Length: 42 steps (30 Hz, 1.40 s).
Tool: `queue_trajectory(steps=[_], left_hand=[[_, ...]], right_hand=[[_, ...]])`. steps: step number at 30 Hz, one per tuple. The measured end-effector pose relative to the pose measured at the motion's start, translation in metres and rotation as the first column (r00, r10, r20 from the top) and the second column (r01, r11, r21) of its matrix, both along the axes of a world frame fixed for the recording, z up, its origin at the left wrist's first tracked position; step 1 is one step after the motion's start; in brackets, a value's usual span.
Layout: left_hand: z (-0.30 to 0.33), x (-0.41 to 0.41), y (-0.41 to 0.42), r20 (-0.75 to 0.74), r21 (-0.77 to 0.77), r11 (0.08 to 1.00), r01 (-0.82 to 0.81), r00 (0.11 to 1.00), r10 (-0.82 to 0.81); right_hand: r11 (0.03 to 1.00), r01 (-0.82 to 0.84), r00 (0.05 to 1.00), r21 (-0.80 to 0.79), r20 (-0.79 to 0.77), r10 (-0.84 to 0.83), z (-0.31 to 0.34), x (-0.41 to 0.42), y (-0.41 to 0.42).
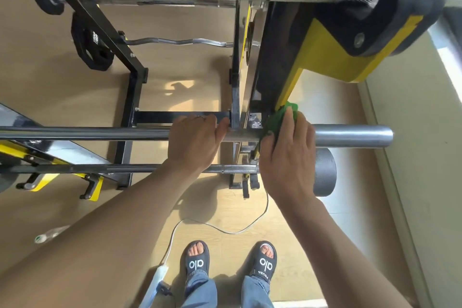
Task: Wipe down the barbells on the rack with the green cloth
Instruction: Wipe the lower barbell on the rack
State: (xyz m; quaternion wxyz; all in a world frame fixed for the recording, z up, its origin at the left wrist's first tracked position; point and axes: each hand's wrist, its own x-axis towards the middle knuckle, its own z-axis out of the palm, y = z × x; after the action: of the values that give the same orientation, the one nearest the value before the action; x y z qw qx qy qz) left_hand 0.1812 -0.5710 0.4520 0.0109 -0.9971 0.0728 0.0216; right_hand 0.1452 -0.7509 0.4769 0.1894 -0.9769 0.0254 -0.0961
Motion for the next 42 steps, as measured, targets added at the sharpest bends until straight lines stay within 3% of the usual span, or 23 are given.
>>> queue_trajectory(steps=[6,10,18,24,27,29,31,33,35,37,40,42], left_hand=[[-0.009,-0.001,0.000,0.139,0.009,0.999,-0.036,0.990,0.035],[-0.011,-0.002,0.002,0.171,0.005,1.000,-0.011,0.985,0.010],[-0.012,-0.003,0.001,0.160,-0.023,1.000,-0.003,0.987,0.007],[-0.009,-0.004,0.002,0.154,-0.029,0.998,0.051,0.987,-0.046],[-0.008,-0.002,0.003,0.131,0.000,0.995,0.096,0.987,-0.096],[-0.009,-0.001,0.005,0.115,-0.059,0.994,0.090,0.990,-0.083],[-0.008,-0.002,0.009,0.156,-0.158,0.983,0.096,0.985,-0.071],[-0.006,-0.003,0.008,0.135,-0.099,0.988,0.120,0.985,-0.106],[-0.003,-0.002,0.007,0.113,-0.041,0.991,0.128,0.986,-0.122],[-0.004,-0.002,0.006,0.138,0.012,0.990,0.138,0.981,-0.138],[-0.004,-0.003,0.007,0.128,0.113,0.980,0.166,0.975,-0.180],[-0.007,-0.004,0.005,0.161,0.102,0.986,0.135,0.975,-0.151]], right_hand=[[0.979,0.042,0.996,-0.198,-0.074,-0.057,0.013,-0.008,0.003],[0.948,-0.017,0.986,-0.317,-0.162,-0.037,0.008,-0.012,0.012],[0.963,0.020,0.985,-0.267,-0.162,-0.066,0.013,0.002,0.023],[0.974,-0.068,0.979,-0.216,-0.200,0.024,0.029,-0.002,0.024],[0.985,-0.149,0.954,-0.090,-0.276,0.119,0.035,-0.001,0.033],[0.974,-0.186,0.925,0.132,-0.310,0.219,0.039,-0.002,0.048],[0.910,-0.136,0.902,0.392,-0.331,0.277,0.044,-0.003,0.050],[0.883,0.000,0.943,0.469,-0.295,0.156,0.049,-0.005,0.033],[0.922,0.164,0.980,0.350,-0.167,-0.110,0.049,-0.012,0.012],[0.942,0.266,0.963,0.206,-0.096,-0.251,0.043,-0.014,0.012],[0.972,0.235,0.947,-0.013,-0.221,-0.232,0.028,-0.013,0.039],[0.978,0.208,0.930,-0.019,-0.306,-0.204,0.028,-0.010,0.054]])
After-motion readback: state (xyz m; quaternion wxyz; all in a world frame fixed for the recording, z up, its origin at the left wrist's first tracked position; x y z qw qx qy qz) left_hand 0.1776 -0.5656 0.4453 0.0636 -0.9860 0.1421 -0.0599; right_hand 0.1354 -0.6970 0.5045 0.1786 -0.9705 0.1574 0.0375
